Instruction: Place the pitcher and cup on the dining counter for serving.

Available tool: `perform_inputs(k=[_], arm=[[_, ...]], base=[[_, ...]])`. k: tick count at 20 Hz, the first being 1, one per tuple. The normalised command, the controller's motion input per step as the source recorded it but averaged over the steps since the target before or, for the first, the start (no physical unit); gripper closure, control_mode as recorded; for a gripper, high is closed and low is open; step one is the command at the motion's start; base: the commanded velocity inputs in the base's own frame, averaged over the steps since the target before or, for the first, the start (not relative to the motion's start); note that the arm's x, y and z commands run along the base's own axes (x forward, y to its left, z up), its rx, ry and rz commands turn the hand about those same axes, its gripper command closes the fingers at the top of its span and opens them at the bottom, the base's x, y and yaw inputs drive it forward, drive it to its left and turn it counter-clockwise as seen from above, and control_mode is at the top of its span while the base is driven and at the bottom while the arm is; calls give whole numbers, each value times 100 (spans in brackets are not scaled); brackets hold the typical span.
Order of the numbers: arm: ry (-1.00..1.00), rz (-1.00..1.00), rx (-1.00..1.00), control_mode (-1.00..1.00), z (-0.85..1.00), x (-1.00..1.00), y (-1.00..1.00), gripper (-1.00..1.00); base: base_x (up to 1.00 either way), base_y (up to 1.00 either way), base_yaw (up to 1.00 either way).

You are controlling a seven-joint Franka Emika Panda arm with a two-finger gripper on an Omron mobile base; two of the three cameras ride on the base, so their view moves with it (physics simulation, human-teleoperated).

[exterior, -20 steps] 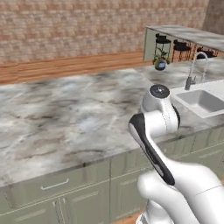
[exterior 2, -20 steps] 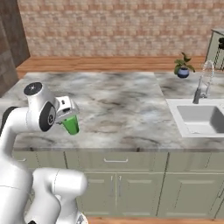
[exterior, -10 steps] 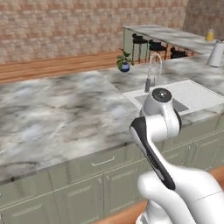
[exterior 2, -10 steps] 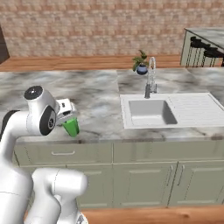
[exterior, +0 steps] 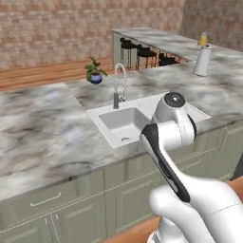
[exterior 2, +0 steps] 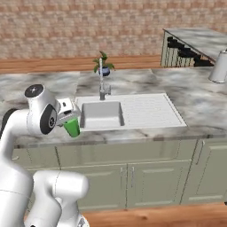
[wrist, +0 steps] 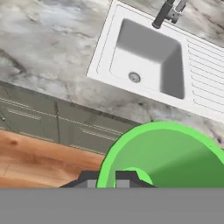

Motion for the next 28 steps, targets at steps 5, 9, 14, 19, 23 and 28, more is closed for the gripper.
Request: perform_inputs(k=[5, 9, 14, 19, 23, 28], arm=[[0, 0, 0, 100, 0, 0, 0, 100], [0, 0, 0, 100, 0, 0, 0, 100], [0, 0, 0, 100, 0, 0, 0, 100], [0, 0, 0, 100, 0, 0, 0, 100], [0, 0, 0, 100, 0, 0, 0, 100], [0, 0, 0, 100, 0, 0, 0, 100]], base=[[23, -100, -11], [25, -100, -9], [24, -100, -10], [11, -100, -14], [1, -100, -16], [0, -100, -18]])
